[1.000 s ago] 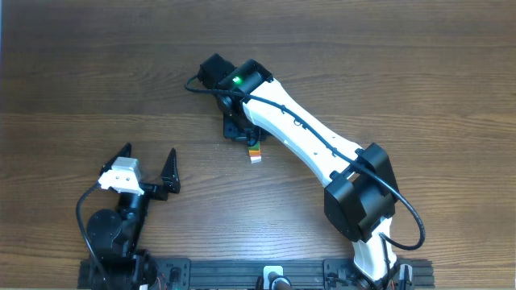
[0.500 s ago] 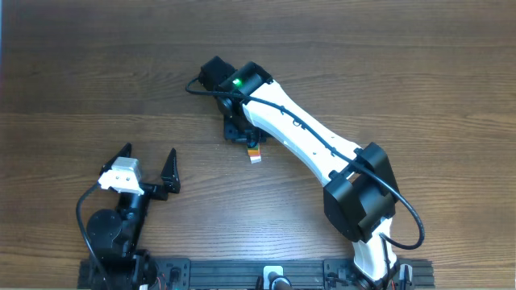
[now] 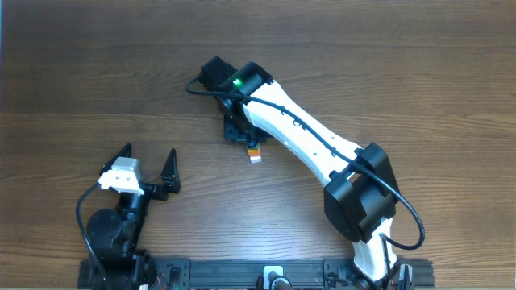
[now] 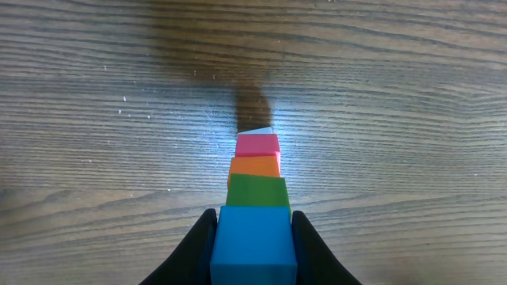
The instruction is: Stack Cubes
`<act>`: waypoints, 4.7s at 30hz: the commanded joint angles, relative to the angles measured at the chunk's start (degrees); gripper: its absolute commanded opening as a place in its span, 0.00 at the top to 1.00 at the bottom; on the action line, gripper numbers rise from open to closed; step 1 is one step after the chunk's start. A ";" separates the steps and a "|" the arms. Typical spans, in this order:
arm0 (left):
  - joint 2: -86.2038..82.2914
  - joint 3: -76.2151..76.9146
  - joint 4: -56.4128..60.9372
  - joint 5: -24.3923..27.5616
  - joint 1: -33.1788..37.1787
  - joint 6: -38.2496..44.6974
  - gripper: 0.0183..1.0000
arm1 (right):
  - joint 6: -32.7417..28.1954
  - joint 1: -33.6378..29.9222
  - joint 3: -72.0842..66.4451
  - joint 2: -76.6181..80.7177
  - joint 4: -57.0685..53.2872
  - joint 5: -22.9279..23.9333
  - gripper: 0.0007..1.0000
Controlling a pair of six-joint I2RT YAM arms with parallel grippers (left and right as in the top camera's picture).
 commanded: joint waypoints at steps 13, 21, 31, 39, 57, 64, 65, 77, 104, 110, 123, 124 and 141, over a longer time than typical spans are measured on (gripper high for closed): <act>-0.42 -0.28 0.04 0.52 -0.20 0.83 0.00 | 0.72 0.26 -1.70 0.70 -0.63 0.31 0.65; -0.42 -0.28 0.04 0.52 -0.22 0.83 0.00 | 0.72 0.26 -1.70 0.70 -0.66 0.33 0.60; -0.42 -0.28 0.02 0.52 -0.22 0.83 0.00 | 0.28 0.26 -1.70 0.70 -0.66 0.33 0.60; -0.42 -0.28 0.04 0.52 -0.22 0.85 0.00 | 0.28 0.26 -1.70 0.70 -0.66 0.33 0.61; -0.42 -0.28 0.04 0.52 -0.22 0.85 0.00 | -0.15 0.22 -0.92 0.61 -0.90 0.31 0.61; -0.42 -0.28 0.02 0.55 -0.22 0.83 0.00 | -0.59 0.20 -0.13 0.50 -1.38 0.31 0.61; -0.42 -0.28 0.04 0.55 -0.20 0.85 0.00 | -0.59 0.20 -0.09 0.50 -1.38 0.31 0.61; -0.42 -0.28 0.04 0.52 -0.22 0.83 0.00 | -0.59 0.22 -0.09 0.50 -1.33 0.33 0.61; -0.42 -0.28 0.04 0.52 -0.22 0.85 0.00 | -2.34 0.09 3.02 -0.50 -2.64 1.25 0.01; -0.42 -0.28 0.04 0.52 -0.22 0.83 0.00 | -4.96 -1.99 3.17 -4.50 -1.64 3.76 0.01; -0.42 -0.28 0.04 0.52 -0.22 0.83 0.00 | -22.21 -23.32 0.90 -20.31 3.08 3.82 0.01; -0.42 -0.28 0.04 0.52 -0.22 0.85 0.00 | -23.39 -24.63 -0.68 -21.55 4.11 3.82 0.01; -0.42 -0.28 0.04 0.52 -0.20 0.83 0.00 | -27.80 -36.26 -73.48 -67.38 61.31 8.41 0.01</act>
